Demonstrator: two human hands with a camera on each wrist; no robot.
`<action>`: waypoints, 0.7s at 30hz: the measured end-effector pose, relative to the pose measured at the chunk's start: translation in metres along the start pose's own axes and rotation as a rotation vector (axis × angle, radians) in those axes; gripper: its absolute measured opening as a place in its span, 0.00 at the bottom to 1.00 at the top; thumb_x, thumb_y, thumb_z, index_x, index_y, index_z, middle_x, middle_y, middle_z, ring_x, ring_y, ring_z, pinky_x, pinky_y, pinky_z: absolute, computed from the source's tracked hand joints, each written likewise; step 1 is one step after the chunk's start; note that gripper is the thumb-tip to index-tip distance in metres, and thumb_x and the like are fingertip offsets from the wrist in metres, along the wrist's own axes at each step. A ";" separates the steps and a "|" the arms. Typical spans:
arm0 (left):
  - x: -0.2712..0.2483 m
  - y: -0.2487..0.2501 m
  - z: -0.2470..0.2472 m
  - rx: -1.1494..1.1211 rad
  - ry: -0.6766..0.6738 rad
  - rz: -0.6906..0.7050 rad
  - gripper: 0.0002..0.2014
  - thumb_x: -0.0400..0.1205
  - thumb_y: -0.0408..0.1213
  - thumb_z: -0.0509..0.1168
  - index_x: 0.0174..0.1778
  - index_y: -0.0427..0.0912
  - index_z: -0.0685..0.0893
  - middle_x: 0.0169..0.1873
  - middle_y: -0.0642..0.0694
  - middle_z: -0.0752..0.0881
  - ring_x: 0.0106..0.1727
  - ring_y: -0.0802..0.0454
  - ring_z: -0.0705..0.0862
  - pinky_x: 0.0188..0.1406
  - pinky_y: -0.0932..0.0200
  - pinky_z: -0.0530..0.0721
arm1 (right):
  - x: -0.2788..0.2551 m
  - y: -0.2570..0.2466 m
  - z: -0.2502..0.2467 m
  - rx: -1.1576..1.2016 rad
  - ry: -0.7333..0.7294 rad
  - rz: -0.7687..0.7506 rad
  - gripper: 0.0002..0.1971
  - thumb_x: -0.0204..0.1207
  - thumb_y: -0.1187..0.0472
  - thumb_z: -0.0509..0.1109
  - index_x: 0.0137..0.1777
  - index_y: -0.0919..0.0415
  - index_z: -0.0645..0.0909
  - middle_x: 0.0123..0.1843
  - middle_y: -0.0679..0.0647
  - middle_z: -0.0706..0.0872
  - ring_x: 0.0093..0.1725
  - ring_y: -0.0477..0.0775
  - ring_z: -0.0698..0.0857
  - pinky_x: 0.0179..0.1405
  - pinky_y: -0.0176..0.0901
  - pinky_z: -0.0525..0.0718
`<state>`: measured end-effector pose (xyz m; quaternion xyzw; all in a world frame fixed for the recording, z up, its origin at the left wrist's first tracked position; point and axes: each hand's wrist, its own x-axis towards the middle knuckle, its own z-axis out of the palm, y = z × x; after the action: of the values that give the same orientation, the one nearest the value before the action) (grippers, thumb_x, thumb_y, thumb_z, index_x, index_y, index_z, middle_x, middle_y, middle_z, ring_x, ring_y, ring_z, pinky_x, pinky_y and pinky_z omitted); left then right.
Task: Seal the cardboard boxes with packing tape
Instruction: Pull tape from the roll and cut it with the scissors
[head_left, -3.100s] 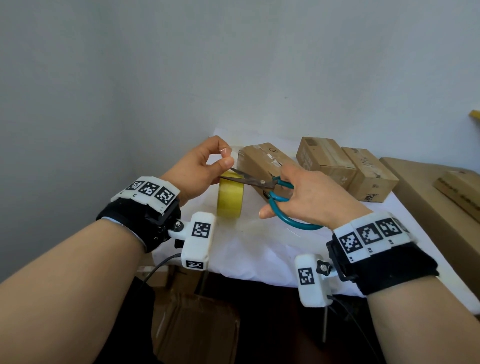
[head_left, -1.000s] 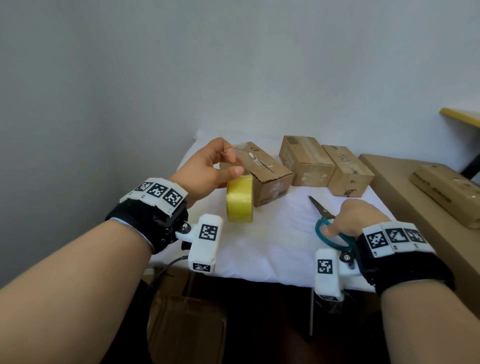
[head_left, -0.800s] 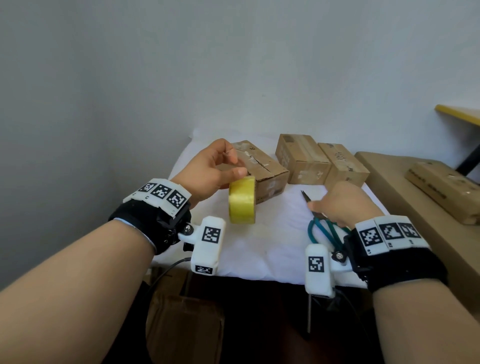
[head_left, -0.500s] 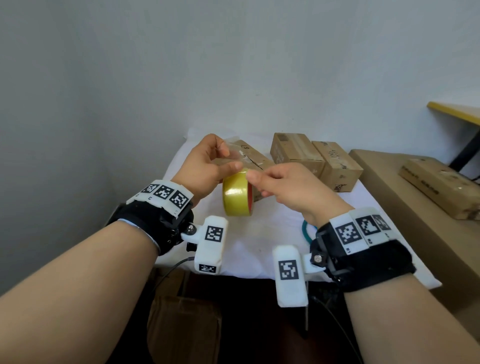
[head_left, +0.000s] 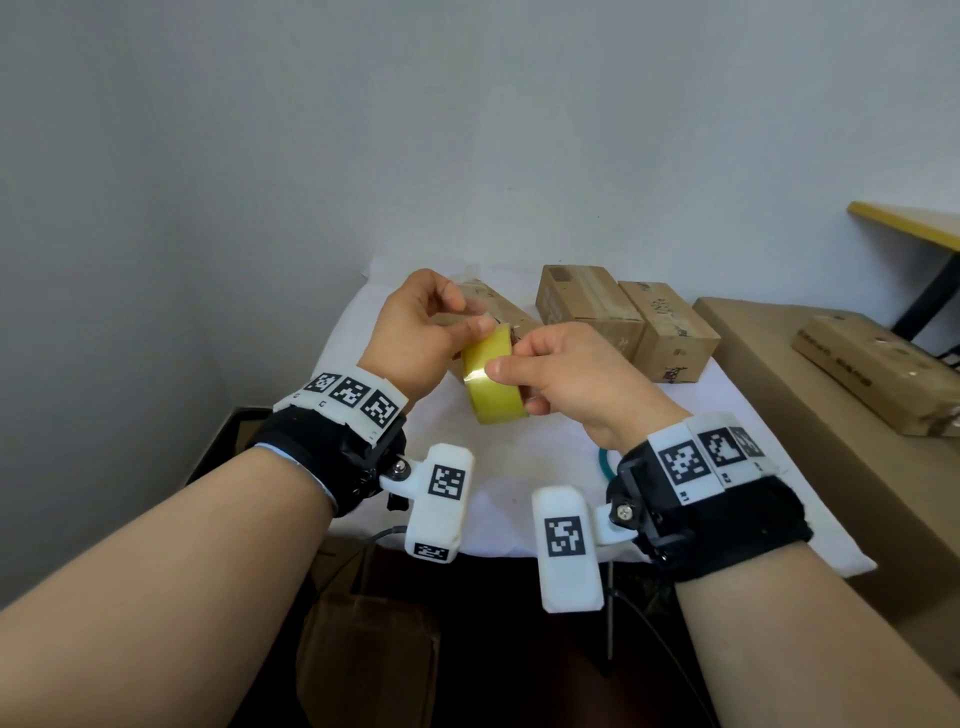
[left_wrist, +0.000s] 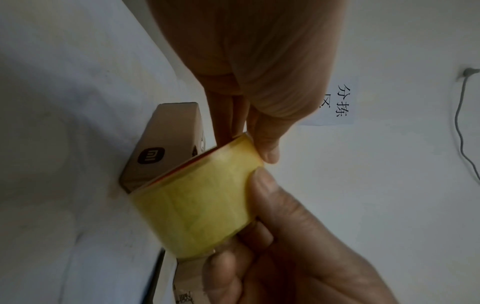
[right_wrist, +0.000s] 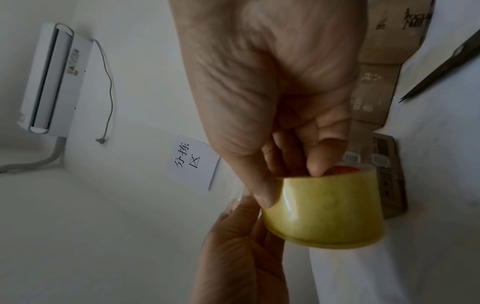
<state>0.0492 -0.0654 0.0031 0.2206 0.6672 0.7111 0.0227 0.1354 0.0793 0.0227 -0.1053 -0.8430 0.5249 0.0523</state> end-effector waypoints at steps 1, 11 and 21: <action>0.000 0.000 0.001 -0.007 0.020 0.000 0.16 0.77 0.24 0.74 0.41 0.44 0.73 0.45 0.45 0.89 0.44 0.51 0.88 0.52 0.38 0.88 | 0.001 0.000 0.000 0.016 0.004 0.005 0.10 0.75 0.60 0.81 0.42 0.61 0.81 0.30 0.52 0.78 0.32 0.50 0.79 0.34 0.41 0.84; -0.003 0.003 0.009 -0.037 0.112 -0.002 0.15 0.67 0.37 0.78 0.37 0.48 0.76 0.48 0.42 0.92 0.51 0.40 0.91 0.54 0.30 0.88 | -0.001 -0.008 -0.007 0.030 -0.009 -0.038 0.09 0.76 0.62 0.80 0.42 0.63 0.82 0.31 0.53 0.76 0.29 0.49 0.79 0.33 0.40 0.87; -0.002 0.001 0.019 0.028 0.183 -0.024 0.12 0.67 0.40 0.77 0.33 0.53 0.77 0.43 0.48 0.92 0.47 0.42 0.91 0.47 0.30 0.89 | -0.002 -0.011 -0.014 -0.039 -0.005 -0.030 0.12 0.77 0.62 0.79 0.36 0.59 0.80 0.30 0.52 0.77 0.27 0.48 0.79 0.29 0.37 0.83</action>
<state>0.0580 -0.0487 0.0034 0.1470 0.6789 0.7186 -0.0327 0.1387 0.0862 0.0385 -0.0921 -0.8548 0.5077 0.0561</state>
